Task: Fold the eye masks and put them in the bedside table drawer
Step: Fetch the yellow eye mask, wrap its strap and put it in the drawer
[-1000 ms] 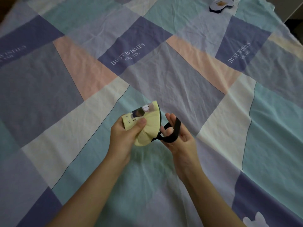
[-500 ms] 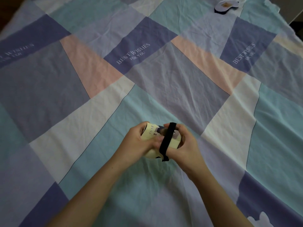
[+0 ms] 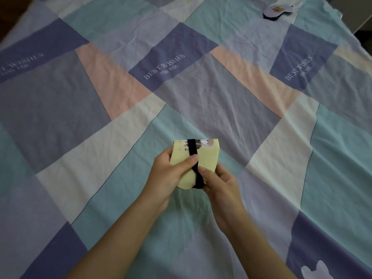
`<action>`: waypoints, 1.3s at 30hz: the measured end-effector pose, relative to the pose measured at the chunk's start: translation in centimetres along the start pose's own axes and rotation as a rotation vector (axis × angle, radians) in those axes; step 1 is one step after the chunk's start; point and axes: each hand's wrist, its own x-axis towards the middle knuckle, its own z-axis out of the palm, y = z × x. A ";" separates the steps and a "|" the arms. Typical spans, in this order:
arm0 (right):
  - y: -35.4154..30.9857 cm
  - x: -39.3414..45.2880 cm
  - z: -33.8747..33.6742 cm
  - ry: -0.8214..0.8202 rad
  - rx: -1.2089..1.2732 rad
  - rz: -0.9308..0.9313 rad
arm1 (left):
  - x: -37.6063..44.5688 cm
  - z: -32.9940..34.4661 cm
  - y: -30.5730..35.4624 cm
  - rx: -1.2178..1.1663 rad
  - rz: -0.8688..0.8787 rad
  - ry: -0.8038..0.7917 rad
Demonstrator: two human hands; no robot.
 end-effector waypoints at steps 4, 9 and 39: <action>0.2 -0.5 0.2 0.037 -0.068 -0.028 | 0.6 0.2 0.0 -0.034 0.048 0.147; 0.5 -0.5 0.0 0.014 0.039 0.007 | 0.4 1.4 0.0 -0.077 0.080 0.152; -6.6 -1.7 1.8 -0.253 -0.635 -0.604 | -3.5 -1.5 4.7 0.195 0.075 -0.110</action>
